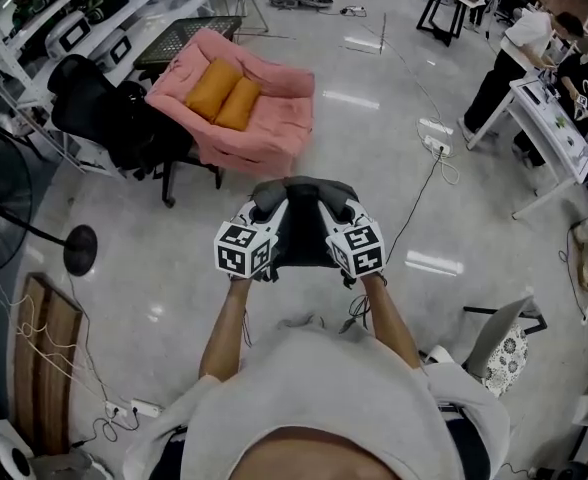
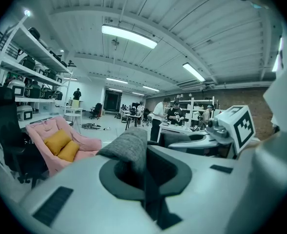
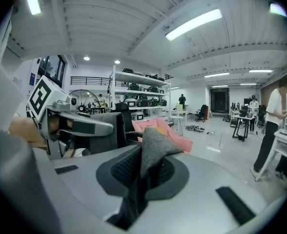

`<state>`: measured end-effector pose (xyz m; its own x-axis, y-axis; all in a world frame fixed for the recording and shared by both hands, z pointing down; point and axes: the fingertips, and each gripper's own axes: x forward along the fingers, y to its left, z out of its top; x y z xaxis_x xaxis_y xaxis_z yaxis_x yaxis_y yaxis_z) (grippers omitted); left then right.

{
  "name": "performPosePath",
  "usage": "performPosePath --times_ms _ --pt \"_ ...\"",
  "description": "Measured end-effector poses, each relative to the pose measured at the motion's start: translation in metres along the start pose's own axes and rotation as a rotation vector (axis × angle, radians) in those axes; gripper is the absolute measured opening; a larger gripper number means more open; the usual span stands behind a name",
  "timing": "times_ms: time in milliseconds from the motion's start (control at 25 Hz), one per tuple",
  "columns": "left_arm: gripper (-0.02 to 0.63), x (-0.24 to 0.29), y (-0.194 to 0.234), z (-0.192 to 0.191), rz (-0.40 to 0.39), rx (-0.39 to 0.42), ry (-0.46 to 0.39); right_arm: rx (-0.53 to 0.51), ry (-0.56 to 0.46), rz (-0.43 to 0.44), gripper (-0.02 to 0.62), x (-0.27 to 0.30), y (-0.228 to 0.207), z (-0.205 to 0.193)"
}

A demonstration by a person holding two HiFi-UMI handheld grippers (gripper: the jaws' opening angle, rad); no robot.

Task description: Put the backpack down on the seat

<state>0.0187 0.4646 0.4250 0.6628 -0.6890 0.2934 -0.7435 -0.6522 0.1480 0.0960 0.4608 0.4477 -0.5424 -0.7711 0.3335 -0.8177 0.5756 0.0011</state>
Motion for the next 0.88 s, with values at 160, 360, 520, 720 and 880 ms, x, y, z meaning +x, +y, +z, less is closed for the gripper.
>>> performPosePath --times_ms 160,360,520,720,880 --pt "0.031 0.004 -0.01 -0.001 0.019 -0.001 0.004 -0.009 0.001 0.017 0.026 -0.007 -0.007 -0.003" --pt "0.031 0.014 -0.014 -0.006 0.034 -0.008 0.014 -0.02 0.009 0.032 0.026 -0.004 -0.019 -0.007" --pt "0.031 0.026 -0.008 -0.011 0.041 -0.015 0.021 -0.021 0.016 0.039 0.026 0.005 -0.027 -0.014" --pt "0.031 0.05 0.008 -0.005 0.039 -0.013 0.023 -0.015 0.024 0.038 0.026 0.026 -0.046 -0.012" --pt "0.031 0.075 0.027 0.002 0.037 -0.018 0.019 -0.015 0.027 0.034 0.026 0.05 -0.066 -0.008"
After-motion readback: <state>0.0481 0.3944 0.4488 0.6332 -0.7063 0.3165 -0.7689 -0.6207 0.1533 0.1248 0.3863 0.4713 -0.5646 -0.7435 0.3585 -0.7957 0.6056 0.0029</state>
